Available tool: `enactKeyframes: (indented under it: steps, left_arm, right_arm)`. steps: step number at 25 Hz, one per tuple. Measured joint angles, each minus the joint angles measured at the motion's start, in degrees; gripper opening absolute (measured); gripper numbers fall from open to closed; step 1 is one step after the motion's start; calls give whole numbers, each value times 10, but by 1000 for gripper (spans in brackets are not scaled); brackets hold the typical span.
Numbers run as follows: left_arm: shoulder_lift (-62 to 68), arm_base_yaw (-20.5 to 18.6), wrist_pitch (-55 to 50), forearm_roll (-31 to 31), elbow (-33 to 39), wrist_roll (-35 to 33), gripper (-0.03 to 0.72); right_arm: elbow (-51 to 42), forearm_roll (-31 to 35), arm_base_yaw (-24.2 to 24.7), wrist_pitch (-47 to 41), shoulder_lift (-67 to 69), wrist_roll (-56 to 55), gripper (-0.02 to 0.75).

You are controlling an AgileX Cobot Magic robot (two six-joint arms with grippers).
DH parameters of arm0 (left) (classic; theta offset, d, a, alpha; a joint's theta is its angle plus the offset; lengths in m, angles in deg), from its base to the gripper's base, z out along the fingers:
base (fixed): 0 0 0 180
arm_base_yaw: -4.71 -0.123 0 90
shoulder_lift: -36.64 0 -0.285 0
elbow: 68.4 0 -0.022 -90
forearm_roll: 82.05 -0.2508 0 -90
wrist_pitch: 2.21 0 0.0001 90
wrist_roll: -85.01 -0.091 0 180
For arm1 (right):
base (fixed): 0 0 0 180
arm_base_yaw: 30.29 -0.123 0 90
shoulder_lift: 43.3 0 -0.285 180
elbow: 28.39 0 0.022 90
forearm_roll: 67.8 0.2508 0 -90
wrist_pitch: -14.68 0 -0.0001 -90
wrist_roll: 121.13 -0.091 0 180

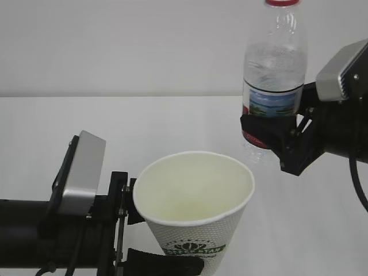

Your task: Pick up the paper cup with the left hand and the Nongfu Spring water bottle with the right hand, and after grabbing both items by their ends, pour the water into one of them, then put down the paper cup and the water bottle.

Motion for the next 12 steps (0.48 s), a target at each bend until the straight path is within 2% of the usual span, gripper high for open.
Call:
enactKeyframes:
  steps: [6, 12]
  left_arm:
    - [0, 0, 0, 0, 0, 0, 503]
    - [0, 0, -1, -1, 0, 0, 503]
  right_arm:
    - [23, -15, -28, 1, 33, 0, 512]
    - [43, -50, -30, 11, 43, 0, 512]
